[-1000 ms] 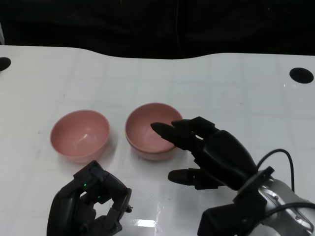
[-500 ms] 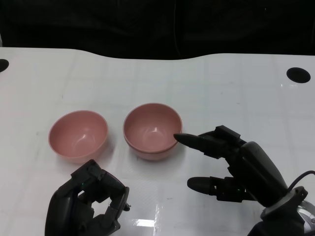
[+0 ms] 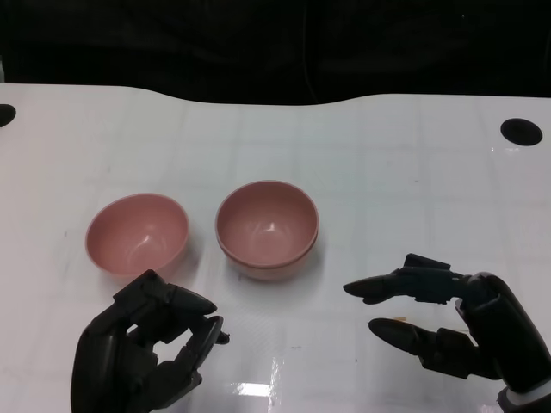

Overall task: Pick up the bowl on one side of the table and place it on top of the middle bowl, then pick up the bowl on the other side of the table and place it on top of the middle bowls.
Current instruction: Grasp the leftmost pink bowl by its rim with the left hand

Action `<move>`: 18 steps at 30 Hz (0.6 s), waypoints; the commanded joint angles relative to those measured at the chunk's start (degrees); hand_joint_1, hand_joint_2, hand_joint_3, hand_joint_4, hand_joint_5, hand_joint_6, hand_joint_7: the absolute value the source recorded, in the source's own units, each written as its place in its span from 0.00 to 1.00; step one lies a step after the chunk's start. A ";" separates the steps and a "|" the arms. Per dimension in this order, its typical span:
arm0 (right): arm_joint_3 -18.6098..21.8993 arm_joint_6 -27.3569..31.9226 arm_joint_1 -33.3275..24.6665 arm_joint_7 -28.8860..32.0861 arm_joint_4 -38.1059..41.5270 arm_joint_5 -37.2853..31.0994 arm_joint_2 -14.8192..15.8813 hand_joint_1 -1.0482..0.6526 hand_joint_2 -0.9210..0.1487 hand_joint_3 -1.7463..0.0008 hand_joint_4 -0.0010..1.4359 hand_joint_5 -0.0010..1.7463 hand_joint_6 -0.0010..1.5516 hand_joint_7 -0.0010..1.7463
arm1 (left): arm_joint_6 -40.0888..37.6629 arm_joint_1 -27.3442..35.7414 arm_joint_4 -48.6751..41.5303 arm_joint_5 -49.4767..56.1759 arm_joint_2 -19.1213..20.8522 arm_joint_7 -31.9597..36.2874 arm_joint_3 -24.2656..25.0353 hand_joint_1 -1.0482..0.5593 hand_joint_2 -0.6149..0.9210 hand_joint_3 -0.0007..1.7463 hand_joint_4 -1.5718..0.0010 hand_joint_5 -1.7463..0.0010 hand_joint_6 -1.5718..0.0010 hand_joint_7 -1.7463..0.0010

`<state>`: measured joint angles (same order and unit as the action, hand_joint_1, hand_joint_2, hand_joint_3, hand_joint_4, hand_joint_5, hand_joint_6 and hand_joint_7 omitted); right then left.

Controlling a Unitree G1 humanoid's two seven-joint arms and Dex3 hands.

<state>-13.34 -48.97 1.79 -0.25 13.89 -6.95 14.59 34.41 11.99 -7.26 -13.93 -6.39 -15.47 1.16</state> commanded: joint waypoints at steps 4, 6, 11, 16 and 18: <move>2.10 -1.05 -0.55 -2.21 0.17 0.99 -1.13 0.47 0.00 0.88 0.49 0.61 0.58 0.22 | 0.57 0.31 0.18 -0.02 0.25 0.46 0.46 0.54 0.97 0.22 0.52 0.26 0.50 0.42; 2.55 -1.37 -2.08 -2.79 -0.58 2.50 -1.41 0.47 0.00 0.88 0.49 0.60 0.58 0.22 | 1.86 0.33 0.39 1.82 0.65 1.48 1.18 0.54 0.97 0.22 0.52 0.27 0.50 0.42; 3.71 1.53 -7.78 -6.48 -4.20 10.78 -1.91 0.53 0.19 0.59 0.59 0.77 0.61 0.53 | 0.22 2.01 6.96 19.46 5.14 9.16 4.63 0.47 0.99 0.09 0.66 0.67 0.61 0.91; 3.88 4.32 -9.03 -10.35 -6.24 14.71 -2.88 0.52 0.47 0.31 0.65 0.89 0.61 0.68 | -2.60 3.12 11.36 26.13 7.30 12.36 4.55 0.42 1.00 0.05 0.73 0.79 0.68 1.00; 4.28 4.73 -9.27 -11.18 -6.56 15.03 -3.30 0.51 0.53 0.25 0.65 0.92 0.60 0.72 | -3.75 3.41 12.59 27.75 7.70 13.11 4.46 0.41 1.00 0.05 0.73 0.80 0.70 1.00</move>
<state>-10.25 -44.94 -7.12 -10.98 8.14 7.11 11.36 31.58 15.03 4.01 13.02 0.28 -3.56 5.47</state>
